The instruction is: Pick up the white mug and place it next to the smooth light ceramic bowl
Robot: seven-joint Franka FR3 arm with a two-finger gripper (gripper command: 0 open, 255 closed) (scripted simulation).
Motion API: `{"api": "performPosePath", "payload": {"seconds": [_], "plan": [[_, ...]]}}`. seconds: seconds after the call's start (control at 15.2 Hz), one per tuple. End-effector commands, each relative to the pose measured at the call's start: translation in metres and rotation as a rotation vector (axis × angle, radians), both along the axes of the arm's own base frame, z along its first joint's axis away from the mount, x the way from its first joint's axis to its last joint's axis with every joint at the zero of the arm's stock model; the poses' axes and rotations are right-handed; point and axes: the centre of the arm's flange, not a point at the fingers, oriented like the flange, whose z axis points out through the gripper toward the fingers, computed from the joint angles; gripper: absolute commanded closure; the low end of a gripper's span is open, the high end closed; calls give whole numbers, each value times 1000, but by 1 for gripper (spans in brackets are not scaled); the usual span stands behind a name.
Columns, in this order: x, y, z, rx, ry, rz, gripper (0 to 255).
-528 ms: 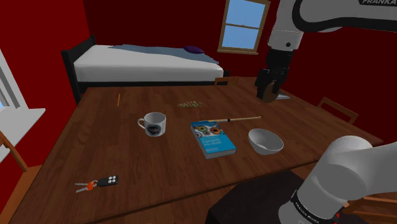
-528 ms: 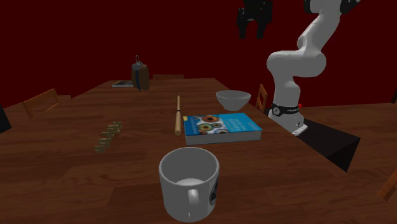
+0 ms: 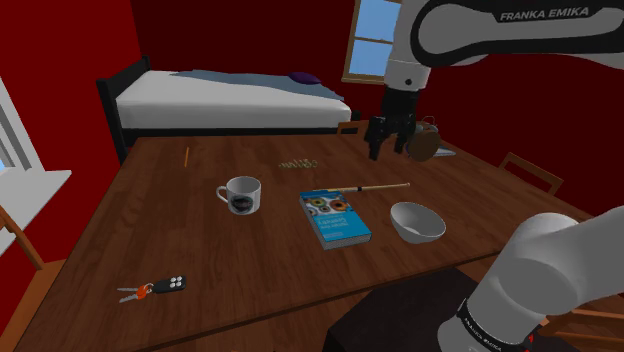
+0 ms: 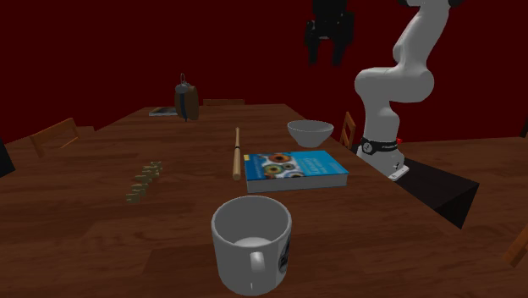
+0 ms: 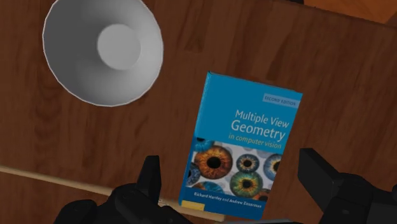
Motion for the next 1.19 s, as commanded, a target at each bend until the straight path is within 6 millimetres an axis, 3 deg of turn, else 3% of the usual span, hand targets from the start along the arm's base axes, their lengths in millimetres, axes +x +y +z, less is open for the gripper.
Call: {"api": "performPosePath", "payload": {"seconds": [0.0,1.12], "plan": [[19,11,-15,5,-3,-3,0],[192,106,-111,42,-18,-23,0]]}}
